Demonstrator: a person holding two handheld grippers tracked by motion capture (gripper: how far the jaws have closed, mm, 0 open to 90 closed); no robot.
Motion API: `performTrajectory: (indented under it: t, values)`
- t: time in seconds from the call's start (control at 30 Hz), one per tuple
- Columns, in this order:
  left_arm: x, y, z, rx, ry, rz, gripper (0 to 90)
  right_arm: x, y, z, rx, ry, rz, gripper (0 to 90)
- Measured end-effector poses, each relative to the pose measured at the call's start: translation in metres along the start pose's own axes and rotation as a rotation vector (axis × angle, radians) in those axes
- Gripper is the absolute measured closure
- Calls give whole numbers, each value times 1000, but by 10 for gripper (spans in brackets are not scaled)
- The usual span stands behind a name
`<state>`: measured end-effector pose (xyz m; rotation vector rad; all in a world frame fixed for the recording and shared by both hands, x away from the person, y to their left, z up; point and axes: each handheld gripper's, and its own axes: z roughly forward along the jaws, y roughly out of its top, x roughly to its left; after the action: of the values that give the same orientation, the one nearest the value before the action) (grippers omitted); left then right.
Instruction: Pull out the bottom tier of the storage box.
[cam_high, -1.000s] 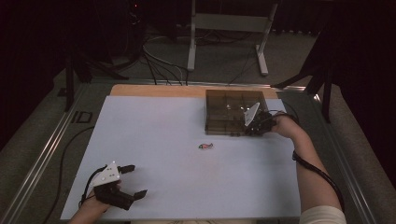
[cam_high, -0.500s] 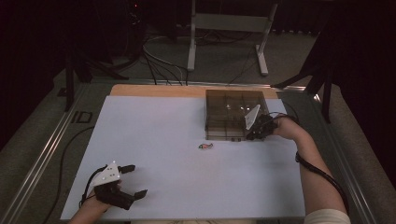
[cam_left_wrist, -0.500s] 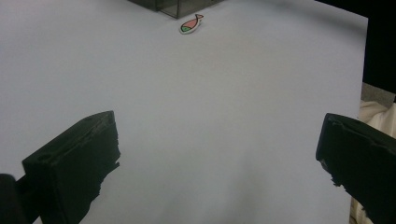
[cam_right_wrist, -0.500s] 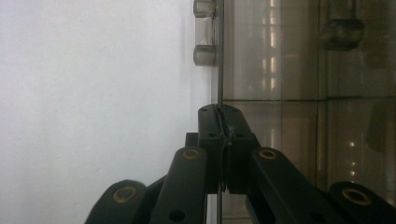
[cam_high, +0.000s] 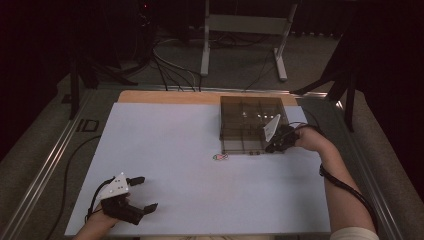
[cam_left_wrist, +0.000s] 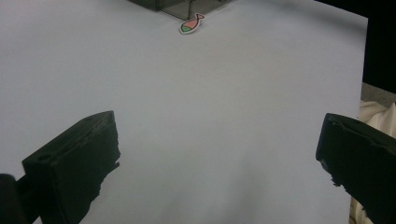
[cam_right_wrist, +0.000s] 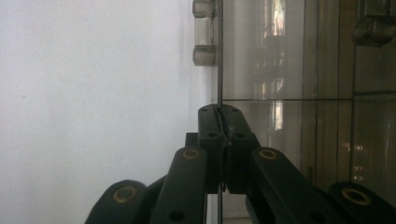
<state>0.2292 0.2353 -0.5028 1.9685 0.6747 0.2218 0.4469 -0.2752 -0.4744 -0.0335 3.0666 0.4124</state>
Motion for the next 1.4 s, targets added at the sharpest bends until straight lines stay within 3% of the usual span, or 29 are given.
performTrajectory:
  t: [0.73, 1.23, 1.4]
  values:
    - [0, 0, -1, -1, 1, 3, 0, 18, -4, 2, -25, 1, -21, 886]
    - [0, 0, -1, 0, 0, 4, 0, 20, -6, 3, -34, -22, -19, 878]
    - [0, 0, -1, -1, 1, 6, 0, 17, -5, 4, -41, -45, 4, 878]
